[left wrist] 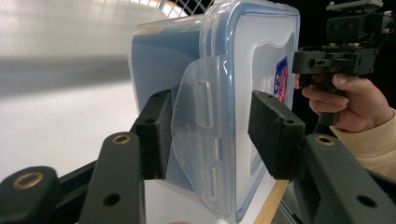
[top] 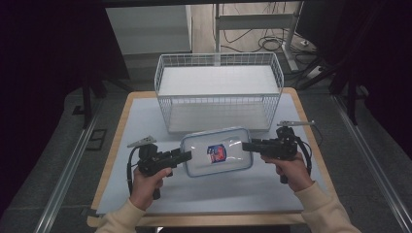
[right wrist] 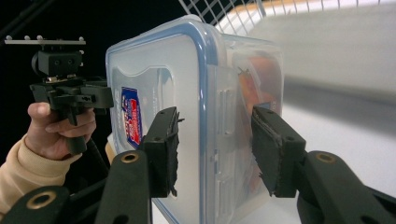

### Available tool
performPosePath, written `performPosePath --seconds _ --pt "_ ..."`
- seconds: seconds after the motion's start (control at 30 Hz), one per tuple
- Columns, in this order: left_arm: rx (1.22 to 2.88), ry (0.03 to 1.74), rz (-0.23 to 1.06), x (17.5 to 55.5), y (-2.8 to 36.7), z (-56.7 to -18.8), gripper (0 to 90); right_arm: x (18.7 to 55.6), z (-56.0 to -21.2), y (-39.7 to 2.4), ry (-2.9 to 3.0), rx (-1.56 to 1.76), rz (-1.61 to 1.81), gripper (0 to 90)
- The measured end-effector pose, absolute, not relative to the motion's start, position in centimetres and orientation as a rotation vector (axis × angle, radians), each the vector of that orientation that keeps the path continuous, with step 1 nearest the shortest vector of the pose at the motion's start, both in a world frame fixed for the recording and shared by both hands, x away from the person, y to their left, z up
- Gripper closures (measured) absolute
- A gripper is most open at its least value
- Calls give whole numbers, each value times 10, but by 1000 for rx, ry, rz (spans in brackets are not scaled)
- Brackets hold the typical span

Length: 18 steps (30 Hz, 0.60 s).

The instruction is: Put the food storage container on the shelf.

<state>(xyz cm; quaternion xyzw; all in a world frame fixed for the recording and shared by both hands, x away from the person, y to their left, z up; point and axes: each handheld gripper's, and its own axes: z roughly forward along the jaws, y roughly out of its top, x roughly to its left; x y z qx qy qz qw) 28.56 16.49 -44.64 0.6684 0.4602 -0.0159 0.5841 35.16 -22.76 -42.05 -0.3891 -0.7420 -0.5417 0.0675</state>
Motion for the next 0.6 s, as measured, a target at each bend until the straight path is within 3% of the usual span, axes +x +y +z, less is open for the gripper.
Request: performPosePath --seconds 0.6 --pt "1573 975 55 340 171 -359 510 395 -337 -223 -2237 -1144 -1827 532"
